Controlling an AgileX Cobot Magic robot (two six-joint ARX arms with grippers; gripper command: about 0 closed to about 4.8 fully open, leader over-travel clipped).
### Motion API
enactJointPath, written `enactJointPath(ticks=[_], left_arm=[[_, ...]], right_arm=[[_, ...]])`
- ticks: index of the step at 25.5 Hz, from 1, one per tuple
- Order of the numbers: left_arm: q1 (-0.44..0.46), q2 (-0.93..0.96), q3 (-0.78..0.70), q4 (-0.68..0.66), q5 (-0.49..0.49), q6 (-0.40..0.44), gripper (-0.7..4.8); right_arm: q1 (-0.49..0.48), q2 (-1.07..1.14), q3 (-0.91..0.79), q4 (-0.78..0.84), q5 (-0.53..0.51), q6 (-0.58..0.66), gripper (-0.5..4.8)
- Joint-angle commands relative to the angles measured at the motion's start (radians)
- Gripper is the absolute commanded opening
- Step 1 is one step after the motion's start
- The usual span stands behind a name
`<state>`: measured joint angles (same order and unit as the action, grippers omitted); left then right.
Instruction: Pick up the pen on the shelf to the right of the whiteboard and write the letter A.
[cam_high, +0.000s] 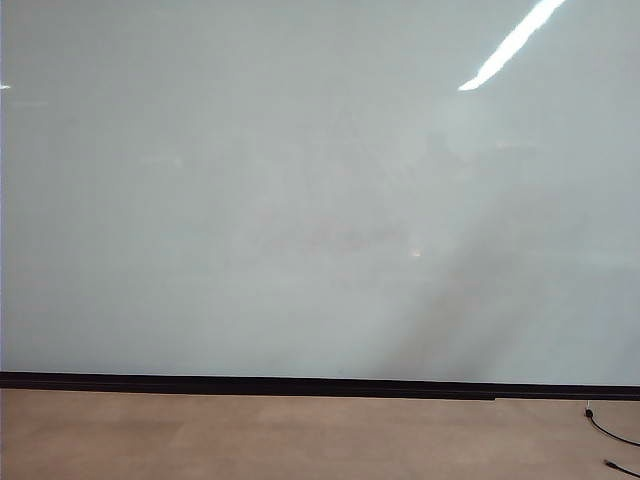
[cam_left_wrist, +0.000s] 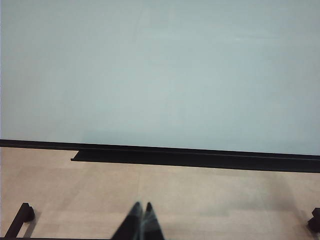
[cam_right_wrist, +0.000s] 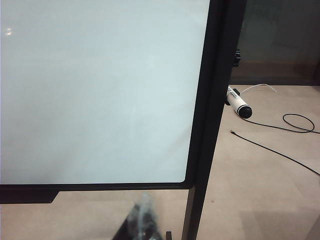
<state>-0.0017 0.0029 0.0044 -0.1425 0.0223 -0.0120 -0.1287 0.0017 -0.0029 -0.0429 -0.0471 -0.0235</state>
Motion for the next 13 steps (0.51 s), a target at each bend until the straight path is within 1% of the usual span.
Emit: enactJointPath(ticks=[1,13], left_arm=[[0.000,0.000,0.002,0.008,0.001,0.004,-0.04],[0.000,0.000,0.002,0.008,0.000,0.004,-0.04]], right_arm=[[0.000,0.000,0.003,0.010,0.000,0.002,-0.05],[0.000,0.000,0.003,0.010,0.008,0.001,-0.05]])
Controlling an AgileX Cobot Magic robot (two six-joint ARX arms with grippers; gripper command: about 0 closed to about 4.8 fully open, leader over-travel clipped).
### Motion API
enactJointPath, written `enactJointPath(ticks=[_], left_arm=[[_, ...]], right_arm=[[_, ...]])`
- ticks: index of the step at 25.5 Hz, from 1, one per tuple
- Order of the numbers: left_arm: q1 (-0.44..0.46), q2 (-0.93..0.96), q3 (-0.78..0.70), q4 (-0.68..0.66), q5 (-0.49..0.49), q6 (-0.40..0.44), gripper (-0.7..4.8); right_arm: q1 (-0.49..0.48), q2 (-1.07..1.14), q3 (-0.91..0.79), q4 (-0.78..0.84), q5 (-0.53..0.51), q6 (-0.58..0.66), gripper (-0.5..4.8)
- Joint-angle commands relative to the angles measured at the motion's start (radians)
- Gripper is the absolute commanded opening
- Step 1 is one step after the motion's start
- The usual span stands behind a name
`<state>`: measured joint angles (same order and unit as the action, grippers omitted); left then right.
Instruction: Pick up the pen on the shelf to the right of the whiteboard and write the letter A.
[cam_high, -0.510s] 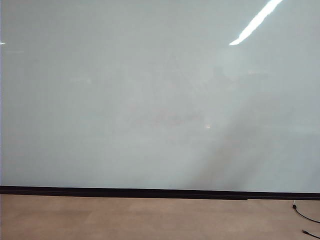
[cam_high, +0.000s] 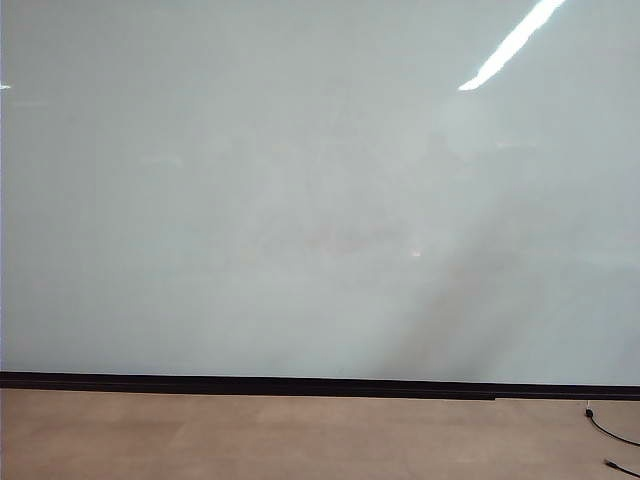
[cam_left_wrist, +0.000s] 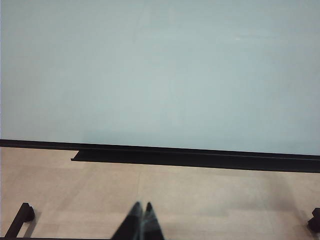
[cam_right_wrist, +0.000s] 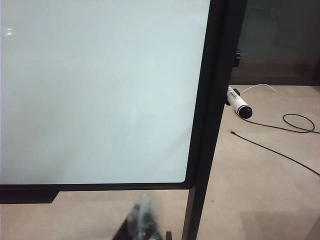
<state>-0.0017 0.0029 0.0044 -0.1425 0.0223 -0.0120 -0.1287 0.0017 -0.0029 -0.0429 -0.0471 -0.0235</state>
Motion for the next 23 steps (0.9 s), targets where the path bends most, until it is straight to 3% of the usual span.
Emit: enactJointPath(ticks=[1,7,14,16,18,20,23], left_arm=[[0.000,0.000,0.002,0.008,0.001,0.004,-0.05],[0.000,0.000,0.002,0.008,0.000,0.004,-0.04],[0.000,0.000,0.002,0.008,0.001,0.004,-0.04],[0.000,0.000,0.002,0.008,0.000,0.004,-0.04],[0.000,0.000,0.002,0.008,0.000,0.004,-0.05],[0.000,0.000,0.002,0.008,0.000,0.004,-0.04],[0.000,0.000,0.002,0.008,0.000,0.004,-0.05]], right_arm=[[-0.001,0.000,0.003,0.010,0.036,0.000,-0.05],[-0.001,0.000,0.003,0.007,0.360,-0.006,-0.05],[-0.001,0.000,0.003,-0.068,0.328,-0.006,0.09],[-0.001,0.000,0.003,-0.076,0.316,-0.006,1.07],[-0.001,0.000,0.003,-0.072,0.311,-0.006,2.79],[-0.001,0.000,0.003,-0.061,0.311,-0.006,3.98],[0.000,0.000,0.003,-0.049,0.296,-0.006,3.98]])
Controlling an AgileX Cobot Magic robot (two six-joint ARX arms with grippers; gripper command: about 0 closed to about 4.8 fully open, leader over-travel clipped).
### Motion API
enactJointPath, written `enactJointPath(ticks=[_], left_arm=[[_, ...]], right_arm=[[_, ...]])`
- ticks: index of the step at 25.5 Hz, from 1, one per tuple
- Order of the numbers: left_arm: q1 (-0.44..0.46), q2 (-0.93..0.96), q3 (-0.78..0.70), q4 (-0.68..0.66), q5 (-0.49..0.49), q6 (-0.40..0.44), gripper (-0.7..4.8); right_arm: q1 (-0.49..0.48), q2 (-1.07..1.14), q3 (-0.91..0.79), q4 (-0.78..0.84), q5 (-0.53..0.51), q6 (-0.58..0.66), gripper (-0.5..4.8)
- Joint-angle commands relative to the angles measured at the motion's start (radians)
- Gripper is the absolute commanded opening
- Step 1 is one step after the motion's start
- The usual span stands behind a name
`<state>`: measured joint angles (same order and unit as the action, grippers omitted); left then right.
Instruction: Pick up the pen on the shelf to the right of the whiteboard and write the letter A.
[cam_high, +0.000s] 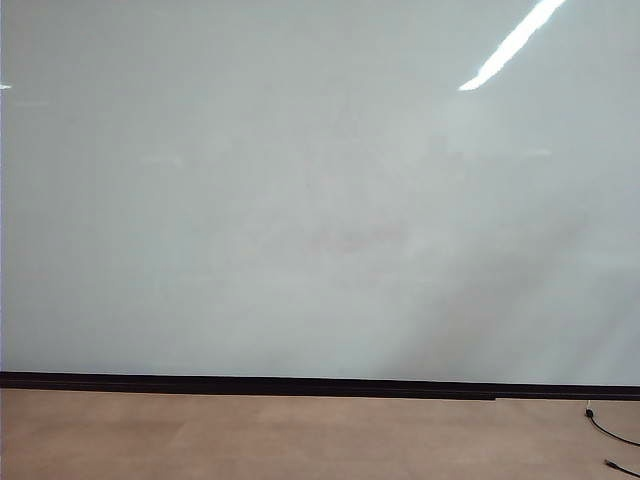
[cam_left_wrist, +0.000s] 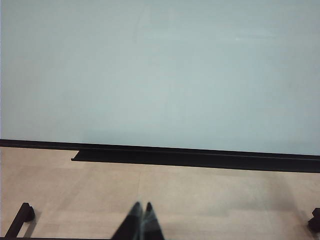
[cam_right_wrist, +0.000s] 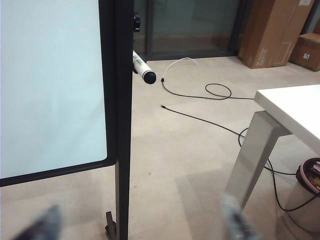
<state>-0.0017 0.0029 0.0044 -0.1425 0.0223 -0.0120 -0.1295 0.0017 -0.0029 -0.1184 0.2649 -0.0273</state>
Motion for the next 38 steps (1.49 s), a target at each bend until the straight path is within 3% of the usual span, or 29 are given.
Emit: enactJointPath(ticks=[1,2,4,10,13,33,38], left_arm=[[0.000,0.000,0.002,0.008,0.000,0.004,-0.04],[0.000,0.000,0.002,0.008,0.001,0.004,-0.05],[0.000,0.000,0.002,0.008,0.000,0.004,-0.04],[0.000,0.000,0.002,0.008,0.000,0.004,-0.04],[0.000,0.000,0.002,0.008,0.000,0.004,-0.04],[0.000,0.000,0.002,0.008,0.000,0.004,-0.04],[0.000,0.000,0.002,0.008,0.001,0.004,-0.05]], right_arm=[[0.000,0.000,0.003,0.036,-0.044,-0.002,3.98],[0.000,0.000,0.003,0.058,-0.119,-0.003,3.98],[0.000,0.000,0.003,0.106,-0.151,-0.003,3.98],[0.000,0.000,0.003,0.243,-0.078,0.021,3.98],[0.000,0.000,0.004,0.208,-0.032,0.028,4.01],[0.001,0.000,0.009,0.092,-0.046,0.094,4.24],[0.002,0.073,0.076,0.064,-0.031,0.106,4.23]])
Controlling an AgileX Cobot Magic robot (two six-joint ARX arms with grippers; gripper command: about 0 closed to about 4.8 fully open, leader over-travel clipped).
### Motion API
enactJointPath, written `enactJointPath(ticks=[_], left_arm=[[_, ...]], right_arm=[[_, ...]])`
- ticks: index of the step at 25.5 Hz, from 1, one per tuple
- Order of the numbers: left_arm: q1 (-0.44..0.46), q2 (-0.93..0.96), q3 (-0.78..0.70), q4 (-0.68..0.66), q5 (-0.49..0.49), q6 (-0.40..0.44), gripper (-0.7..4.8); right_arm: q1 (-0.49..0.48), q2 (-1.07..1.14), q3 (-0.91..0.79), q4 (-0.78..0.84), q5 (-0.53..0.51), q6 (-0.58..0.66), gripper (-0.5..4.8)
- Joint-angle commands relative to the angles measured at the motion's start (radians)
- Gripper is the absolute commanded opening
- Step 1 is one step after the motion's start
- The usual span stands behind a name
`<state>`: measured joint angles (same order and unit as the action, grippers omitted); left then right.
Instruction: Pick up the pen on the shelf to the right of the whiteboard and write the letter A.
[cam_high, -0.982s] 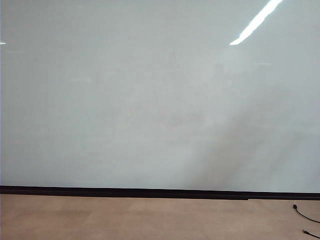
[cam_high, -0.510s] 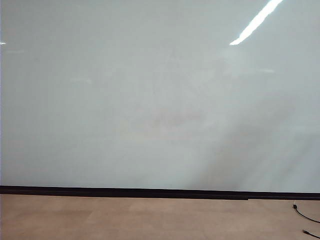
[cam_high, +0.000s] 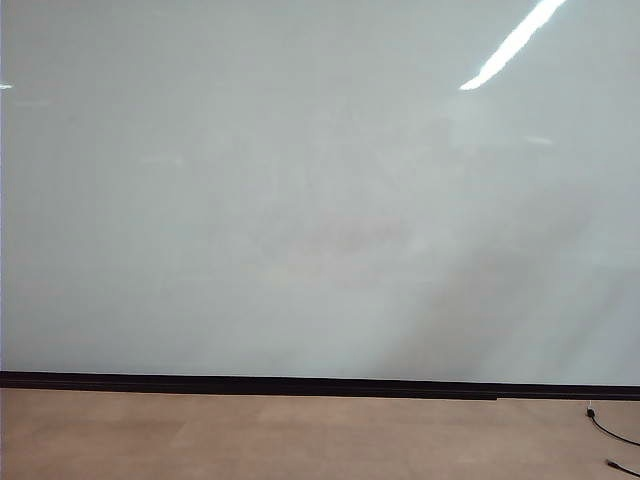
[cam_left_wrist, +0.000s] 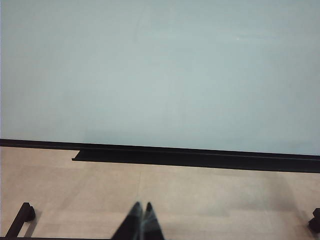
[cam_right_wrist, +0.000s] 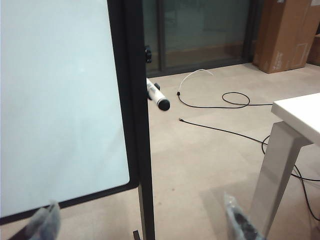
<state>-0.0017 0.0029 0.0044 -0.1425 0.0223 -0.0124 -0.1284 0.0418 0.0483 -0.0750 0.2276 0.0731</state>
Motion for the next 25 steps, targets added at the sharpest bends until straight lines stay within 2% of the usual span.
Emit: enactJointPath(ticks=[1,7,17,25], left_arm=[[0.000,0.000,0.002,0.008,0.000,0.004,-0.04],[0.000,0.000,0.002,0.008,0.001,0.005,-0.05],[0.000,0.000,0.002,0.008,0.000,0.005,-0.05],[0.000,0.000,0.002,0.008,0.000,0.004,-0.05]], right_arm=[[0.000,0.050,0.031,0.030,0.007,0.005,4.23],[0.000,0.186,0.039,0.148,0.006,0.005,4.24],[-0.007,0.629,0.039,0.551,-0.023,-0.050,4.32],[-0.088,0.876,0.040,0.804,-0.073,-0.086,4.33]])
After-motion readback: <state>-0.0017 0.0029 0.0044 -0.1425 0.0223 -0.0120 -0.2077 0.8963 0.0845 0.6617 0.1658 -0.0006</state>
